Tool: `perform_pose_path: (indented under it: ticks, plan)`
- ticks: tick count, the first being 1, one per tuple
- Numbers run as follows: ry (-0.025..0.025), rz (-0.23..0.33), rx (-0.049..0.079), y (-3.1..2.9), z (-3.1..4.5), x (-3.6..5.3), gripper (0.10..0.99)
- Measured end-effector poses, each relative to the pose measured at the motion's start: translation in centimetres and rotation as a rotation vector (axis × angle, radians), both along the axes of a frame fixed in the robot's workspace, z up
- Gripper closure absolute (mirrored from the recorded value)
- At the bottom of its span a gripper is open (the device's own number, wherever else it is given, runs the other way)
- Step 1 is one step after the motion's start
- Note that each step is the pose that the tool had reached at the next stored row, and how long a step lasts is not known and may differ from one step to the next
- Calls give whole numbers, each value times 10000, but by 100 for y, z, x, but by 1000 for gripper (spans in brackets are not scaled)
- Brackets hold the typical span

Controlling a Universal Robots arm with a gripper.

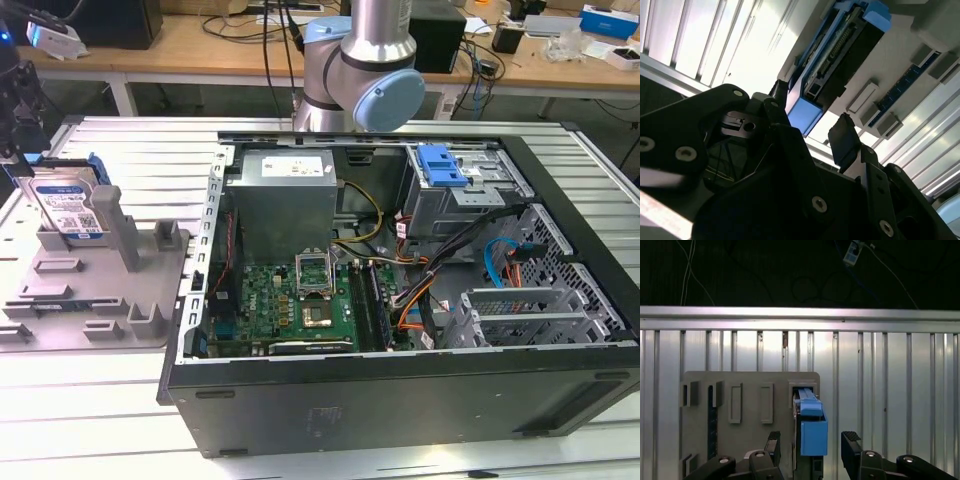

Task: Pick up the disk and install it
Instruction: 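Pick up the disk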

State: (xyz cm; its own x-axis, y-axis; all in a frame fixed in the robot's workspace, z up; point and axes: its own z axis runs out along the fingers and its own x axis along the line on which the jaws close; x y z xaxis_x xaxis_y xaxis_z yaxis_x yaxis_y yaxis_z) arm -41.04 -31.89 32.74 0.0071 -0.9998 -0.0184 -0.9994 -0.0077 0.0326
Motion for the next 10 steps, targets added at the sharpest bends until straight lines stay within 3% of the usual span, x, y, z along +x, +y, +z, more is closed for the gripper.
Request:
perform_pose_path:
  ticks: [10]
  plan:
    - [0,1,-1,-5,-73,-2,486]
